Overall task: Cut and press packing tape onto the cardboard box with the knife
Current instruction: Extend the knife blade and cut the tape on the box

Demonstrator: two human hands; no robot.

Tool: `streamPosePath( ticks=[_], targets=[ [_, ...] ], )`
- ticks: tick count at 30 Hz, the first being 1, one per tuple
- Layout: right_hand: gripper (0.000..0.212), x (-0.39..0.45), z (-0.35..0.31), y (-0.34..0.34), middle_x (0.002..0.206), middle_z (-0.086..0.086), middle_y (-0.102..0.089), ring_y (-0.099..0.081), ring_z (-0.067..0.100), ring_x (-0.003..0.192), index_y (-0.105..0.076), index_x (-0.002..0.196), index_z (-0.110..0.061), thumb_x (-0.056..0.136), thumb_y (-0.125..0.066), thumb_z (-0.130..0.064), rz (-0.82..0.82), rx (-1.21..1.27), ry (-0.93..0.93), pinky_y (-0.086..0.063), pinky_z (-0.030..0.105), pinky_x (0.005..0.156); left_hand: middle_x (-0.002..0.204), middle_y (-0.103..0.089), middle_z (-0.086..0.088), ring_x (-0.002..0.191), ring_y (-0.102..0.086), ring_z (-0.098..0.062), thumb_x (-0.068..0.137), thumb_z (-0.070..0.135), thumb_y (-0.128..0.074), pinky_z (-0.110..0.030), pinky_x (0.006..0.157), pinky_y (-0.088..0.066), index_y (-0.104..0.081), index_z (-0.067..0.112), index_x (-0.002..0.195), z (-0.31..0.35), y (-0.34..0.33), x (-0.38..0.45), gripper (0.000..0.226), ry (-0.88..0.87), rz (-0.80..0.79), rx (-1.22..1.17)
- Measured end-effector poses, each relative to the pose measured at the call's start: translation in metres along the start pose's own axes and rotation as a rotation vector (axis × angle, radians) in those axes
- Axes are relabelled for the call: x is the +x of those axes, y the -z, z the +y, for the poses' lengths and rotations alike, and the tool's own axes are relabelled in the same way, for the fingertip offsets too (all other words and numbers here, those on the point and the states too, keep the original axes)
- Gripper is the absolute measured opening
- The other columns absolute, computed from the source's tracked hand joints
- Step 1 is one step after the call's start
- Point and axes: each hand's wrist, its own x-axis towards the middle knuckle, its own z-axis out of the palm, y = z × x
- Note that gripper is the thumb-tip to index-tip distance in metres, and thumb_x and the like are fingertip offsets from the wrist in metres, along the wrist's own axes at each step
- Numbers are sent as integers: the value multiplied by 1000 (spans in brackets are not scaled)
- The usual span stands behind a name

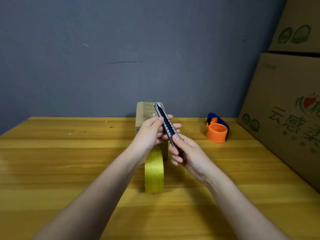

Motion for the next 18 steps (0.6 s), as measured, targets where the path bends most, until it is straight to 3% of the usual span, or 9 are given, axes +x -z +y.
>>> streamPosePath(
  ticks=[10, 18],
  targets=[
    [26, -2, -3, 0, 50, -3, -46, -35, 8, 37, -54, 92, -5, 99, -39, -25, 84, -88, -8, -37, 22, 41, 102, -71, -13, 78, -73, -9, 104, 21, -27, -14, 61, -53, -55, 5, 125, 0, -4, -2, 38, -16, -61, 1],
    [37, -7, -6, -3, 47, 2, -50, -40, 11, 38, -60, 78, -7, 94, -47, -39, 241, -215, -33, -40, 23, 43, 104, -73, -9, 87, -72, -11, 104, 22, -30, -17, 73, -56, -58, 11, 119, -1, -8, -5, 34, -42, -73, 91]
  ],
)
